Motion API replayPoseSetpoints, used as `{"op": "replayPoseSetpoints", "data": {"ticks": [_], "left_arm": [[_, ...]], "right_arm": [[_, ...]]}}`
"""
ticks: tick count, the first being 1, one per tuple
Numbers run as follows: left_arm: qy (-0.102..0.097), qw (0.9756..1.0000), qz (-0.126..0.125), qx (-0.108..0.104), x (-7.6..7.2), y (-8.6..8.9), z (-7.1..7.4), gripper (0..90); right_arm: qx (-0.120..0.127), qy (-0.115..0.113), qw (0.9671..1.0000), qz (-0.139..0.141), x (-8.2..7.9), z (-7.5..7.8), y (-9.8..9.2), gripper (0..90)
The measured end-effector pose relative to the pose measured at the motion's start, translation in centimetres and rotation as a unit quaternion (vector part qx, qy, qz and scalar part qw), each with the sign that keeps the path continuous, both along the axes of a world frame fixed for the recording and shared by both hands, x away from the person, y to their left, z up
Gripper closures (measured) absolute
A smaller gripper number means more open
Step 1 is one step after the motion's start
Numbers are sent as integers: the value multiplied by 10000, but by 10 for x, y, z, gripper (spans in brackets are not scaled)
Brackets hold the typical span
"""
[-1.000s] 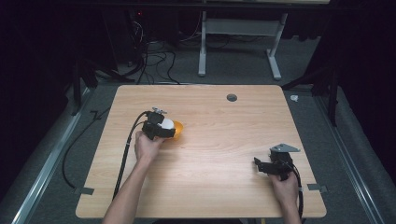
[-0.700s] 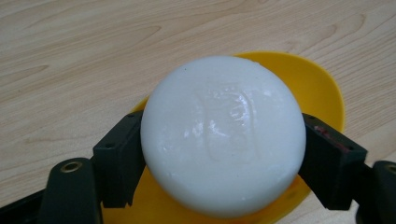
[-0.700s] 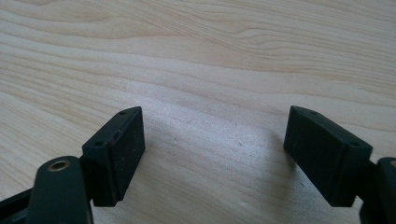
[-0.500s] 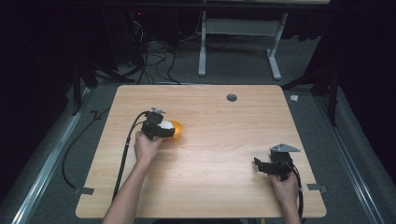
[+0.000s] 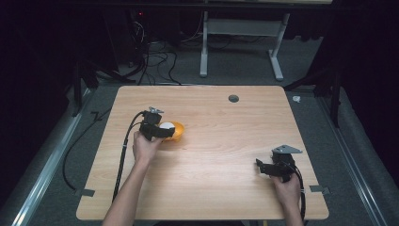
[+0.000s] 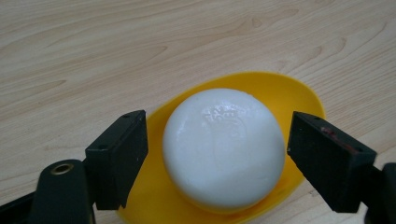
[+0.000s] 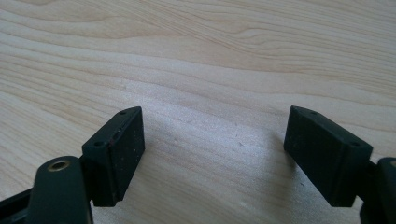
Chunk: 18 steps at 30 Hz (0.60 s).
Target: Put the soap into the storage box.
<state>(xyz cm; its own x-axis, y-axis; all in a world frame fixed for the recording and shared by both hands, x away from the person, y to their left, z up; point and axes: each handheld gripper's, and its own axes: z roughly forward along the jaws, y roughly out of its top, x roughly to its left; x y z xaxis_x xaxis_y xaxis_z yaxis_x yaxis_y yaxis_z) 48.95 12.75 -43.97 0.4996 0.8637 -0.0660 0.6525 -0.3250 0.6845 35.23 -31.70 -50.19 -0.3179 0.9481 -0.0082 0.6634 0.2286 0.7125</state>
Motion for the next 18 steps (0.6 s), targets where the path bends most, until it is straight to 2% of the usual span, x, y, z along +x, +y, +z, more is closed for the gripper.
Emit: {"op": "replayPoseSetpoints", "data": {"ticks": [18], "left_arm": [[-250,9997,11,-71,-15,16,19,216]], "right_arm": [[0,0,10000,0,0,0,0,211]]}}
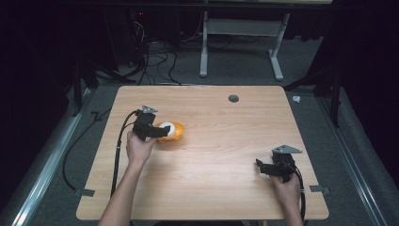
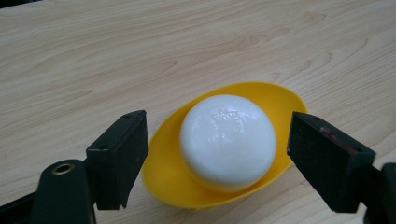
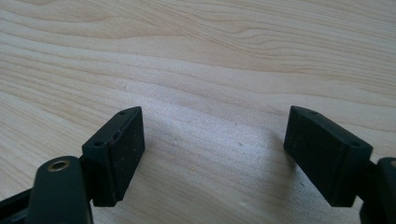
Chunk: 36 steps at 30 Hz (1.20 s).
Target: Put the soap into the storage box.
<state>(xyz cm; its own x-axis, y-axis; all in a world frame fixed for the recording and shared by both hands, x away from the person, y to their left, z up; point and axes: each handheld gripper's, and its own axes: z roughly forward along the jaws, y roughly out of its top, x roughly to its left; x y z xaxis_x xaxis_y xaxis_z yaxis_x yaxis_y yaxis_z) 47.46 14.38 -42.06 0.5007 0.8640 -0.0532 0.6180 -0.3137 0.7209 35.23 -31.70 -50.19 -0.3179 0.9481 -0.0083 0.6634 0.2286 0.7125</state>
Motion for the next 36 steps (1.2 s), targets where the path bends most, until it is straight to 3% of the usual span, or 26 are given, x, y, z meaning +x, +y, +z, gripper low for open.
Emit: {"op": "replayPoseSetpoints", "data": {"ticks": [12,30,36], "left_arm": [[-110,9999,23,-7,-11,13,11,215],[-195,9998,72,-81,-29,28,15,216],[-201,9995,118,-233,-36,35,14,216]], "right_arm": [[-1,1,10000,0,0,0,0,212],[-4,7,10000,9,0,0,0,211],[-1,7,10000,8,0,0,0,211]]}}
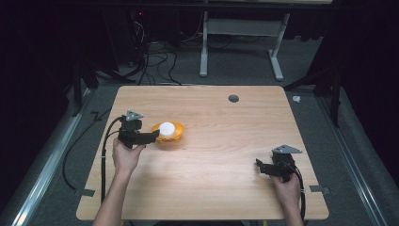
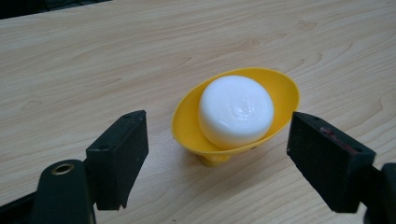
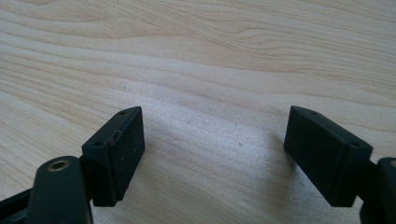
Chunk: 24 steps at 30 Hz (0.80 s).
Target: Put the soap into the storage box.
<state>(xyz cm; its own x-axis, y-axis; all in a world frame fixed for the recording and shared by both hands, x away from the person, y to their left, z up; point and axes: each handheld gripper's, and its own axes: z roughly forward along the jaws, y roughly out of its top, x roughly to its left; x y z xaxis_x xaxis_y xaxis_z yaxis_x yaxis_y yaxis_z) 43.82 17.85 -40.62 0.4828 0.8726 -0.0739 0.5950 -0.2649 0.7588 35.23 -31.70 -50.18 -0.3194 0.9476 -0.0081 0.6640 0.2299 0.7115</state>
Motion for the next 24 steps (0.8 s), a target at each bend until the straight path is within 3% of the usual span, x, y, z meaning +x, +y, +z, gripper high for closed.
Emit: {"op": "replayPoseSetpoints", "data": {"ticks": [17,24], "left_arm": [[8,9998,79,-163,-19,16,-2,213],[-77,9997,136,-189,-26,22,2,213]], "right_arm": [[-11,0,10000,6,0,0,0,211],[-12,1,10000,5,0,0,0,211]]}}
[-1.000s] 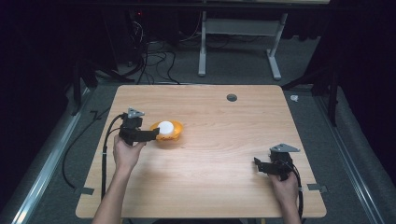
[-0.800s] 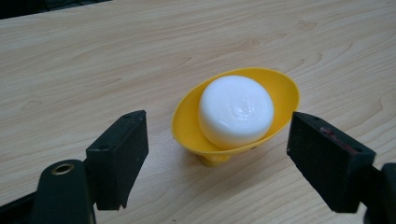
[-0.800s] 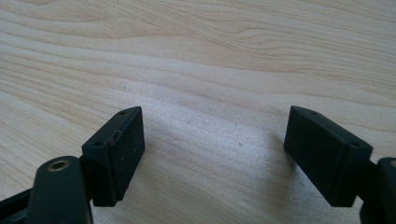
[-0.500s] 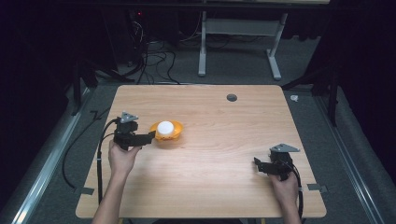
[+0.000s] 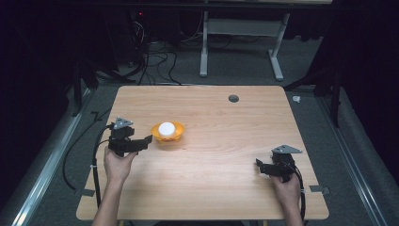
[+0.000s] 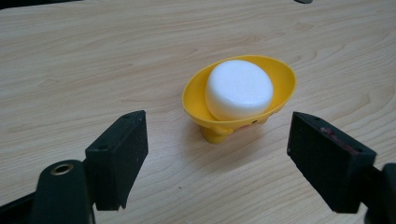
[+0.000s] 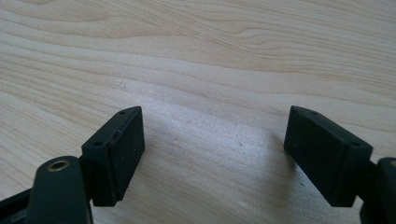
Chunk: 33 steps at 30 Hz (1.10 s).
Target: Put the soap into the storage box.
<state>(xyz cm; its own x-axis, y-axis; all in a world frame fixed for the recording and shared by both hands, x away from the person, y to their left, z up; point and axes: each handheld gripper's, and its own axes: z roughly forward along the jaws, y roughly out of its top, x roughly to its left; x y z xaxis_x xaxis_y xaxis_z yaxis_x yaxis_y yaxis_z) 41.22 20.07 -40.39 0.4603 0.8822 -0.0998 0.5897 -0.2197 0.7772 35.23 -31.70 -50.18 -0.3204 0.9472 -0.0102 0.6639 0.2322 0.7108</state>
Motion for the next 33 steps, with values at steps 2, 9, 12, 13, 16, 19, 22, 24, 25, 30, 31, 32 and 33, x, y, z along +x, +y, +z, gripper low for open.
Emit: {"op": "replayPoseSetpoints", "data": {"ticks": [2,9,12,13,16,19,22,24,25,30,31,32,33], "left_arm": [[-18,10000,4,-4,-1,1,1,213],[-38,10000,4,36,-7,4,2,213],[-36,10000,19,30,-10,4,2,212],[-31,10000,18,35,-11,5,2,212],[-49,10000,42,58,-14,7,3,212],[-74,9999,67,10,-17,10,3,212],[-85,9999,94,1,-20,12,3,211],[-80,9999,90,26,-22,15,3,212],[-84,9999,112,9,-24,15,2,212],[-80,9999,150,-11,-30,18,0,211],[-81,9999,143,-1,-31,19,0,211],[-85,9998,152,-17,-32,19,-1,211],[-86,9998,165,-23,-33,20,-2,211]], "right_arm": [[0,-1,10000,-1,0,0,0,211],[4,0,10000,0,0,0,0,211],[4,0,10000,-2,0,0,0,211],[5,0,10000,-1,0,0,0,211],[1,-6,10000,7,0,0,0,212],[1,2,10000,3,0,0,0,212],[3,-7,10000,-1,0,0,0,212],[2,1,10000,2,0,0,0,212],[3,2,10000,2,0,0,0,212],[6,-6,10000,-5,0,0,0,212],[6,1,10000,-1,0,0,0,212],[4,1,10000,0,0,0,0,212],[5,1,10000,-1,0,0,0,212]]}}
